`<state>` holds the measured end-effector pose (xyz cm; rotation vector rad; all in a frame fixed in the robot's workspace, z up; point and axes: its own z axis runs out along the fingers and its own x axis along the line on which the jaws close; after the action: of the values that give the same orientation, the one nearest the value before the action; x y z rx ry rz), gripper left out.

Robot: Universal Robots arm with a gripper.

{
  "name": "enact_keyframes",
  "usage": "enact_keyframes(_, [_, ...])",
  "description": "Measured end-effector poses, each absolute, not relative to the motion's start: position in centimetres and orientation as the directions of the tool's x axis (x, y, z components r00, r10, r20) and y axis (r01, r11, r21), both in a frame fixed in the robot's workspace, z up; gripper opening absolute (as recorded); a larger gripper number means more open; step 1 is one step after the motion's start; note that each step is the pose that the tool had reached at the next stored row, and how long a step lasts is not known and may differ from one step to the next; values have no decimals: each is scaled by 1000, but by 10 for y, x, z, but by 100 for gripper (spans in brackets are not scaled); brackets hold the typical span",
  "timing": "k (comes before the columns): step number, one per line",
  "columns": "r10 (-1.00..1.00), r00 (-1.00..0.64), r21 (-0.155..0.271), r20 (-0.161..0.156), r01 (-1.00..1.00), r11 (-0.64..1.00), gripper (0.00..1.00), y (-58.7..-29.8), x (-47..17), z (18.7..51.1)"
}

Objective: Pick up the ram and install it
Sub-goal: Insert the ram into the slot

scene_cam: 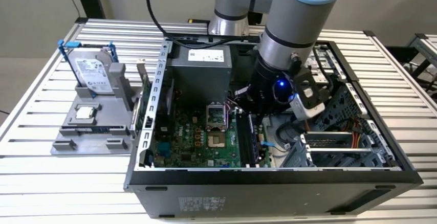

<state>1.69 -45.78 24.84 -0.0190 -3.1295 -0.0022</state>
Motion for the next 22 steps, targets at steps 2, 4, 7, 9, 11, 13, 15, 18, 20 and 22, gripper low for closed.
enact_keyframes(2, [12, -1000, 1, 12, 12, 1000, 0, -458, 17, 248])
enact_keyframes(4, [11, -1000, 1, 12, 11, 1000, 0, -458, 17, 248])
enact_keyframes(7, [11, -1000, 1, 12, 11, 1000, 0, -458, 17, 248])
enact_keyframes(9, [10, -1000, 1, 12, 10, 1000, 0, -458, 17, 248])
enact_keyframes(11, [10, -1000, 1, 12, 10, 1000, 0, -458, 17, 248])
enact_keyframes(13, [9, -1000, 1, 12, 9, 1000, 0, -458, 17, 248])
enact_keyframes(15, [9, -1000, 1, 12, 9, 1000, 0, -458, 17, 248])
enact_keyframes(18, [1, -1000, 1, 12, 1, 1000, 0, -458, 17, 248])
enact_keyframes(20, [-32, -999, 1, 12, -32, 999, 0, -458, 17, 249])
enact_keyframes(22, [-69, -998, 1, 12, -69, 998, 0, -458, 17, 248])
